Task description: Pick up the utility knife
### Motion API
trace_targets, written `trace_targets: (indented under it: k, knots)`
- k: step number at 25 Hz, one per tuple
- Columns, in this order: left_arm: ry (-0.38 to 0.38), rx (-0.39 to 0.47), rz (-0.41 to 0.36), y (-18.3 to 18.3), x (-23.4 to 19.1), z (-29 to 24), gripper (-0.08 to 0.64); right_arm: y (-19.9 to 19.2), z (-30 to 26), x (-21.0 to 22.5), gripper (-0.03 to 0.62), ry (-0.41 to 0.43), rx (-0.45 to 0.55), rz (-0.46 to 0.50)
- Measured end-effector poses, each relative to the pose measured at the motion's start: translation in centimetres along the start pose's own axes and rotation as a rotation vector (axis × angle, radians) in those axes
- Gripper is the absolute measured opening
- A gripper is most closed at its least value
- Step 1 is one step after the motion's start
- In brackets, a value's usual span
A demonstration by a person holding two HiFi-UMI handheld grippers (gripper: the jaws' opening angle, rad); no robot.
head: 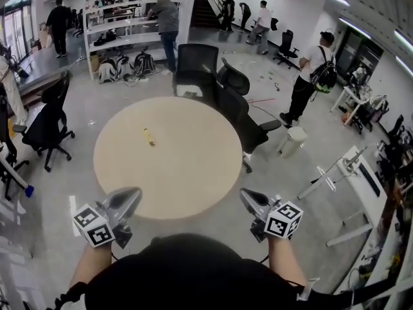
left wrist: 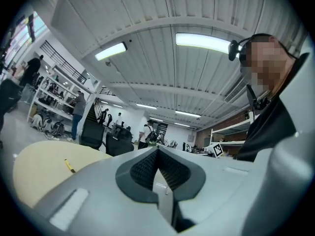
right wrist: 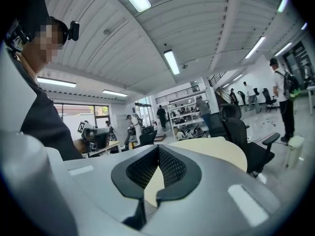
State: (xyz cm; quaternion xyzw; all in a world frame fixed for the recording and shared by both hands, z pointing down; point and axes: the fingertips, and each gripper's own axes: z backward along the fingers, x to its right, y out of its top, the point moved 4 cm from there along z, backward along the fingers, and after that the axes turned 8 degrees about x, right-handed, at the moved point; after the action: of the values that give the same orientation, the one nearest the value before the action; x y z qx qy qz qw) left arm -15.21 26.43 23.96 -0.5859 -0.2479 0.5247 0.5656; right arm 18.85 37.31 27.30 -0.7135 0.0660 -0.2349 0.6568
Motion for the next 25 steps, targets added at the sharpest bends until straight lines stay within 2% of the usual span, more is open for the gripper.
trace_targets:
  k: [2, 5, 7, 11, 17, 25]
  knots:
    - [-0.057, -0.008, 0.024, 1.9, -3.3, -1.6, -0.003, 1.0, -1.9, -0.6, 0.015, -0.056, 0.012, -0.003]
    - [-0.147, -0.012, 0.013, 4.5, -7.7, -4.0, -0.003, 2.4, -4.8, -0.5, 0.015, -0.131, 0.024, 0.01]
    - [-0.173, -0.02, 0.027, 5.5, -10.7, -5.3, -0.003, 3.0, -7.1, -0.2, 0.015, -0.176, 0.043, 0.001]
    - [-0.197, -0.043, 0.061, 5.7, -16.3, -6.4, -0.003, 2.5, -12.4, -0.5, 0.015, -0.186, 0.017, 0.01]
    - [-0.177, -0.042, 0.082, 6.1, -21.4, -6.8, -0.003, 2.0, -17.6, 0.6, 0.015, -0.179, -0.026, -0.006]
    - [-0.073, -0.058, 0.094, 5.1, -24.3, -7.7, -0.003, 1.2, -22.6, 4.5, 0.015, -0.081, -0.048, -0.04]
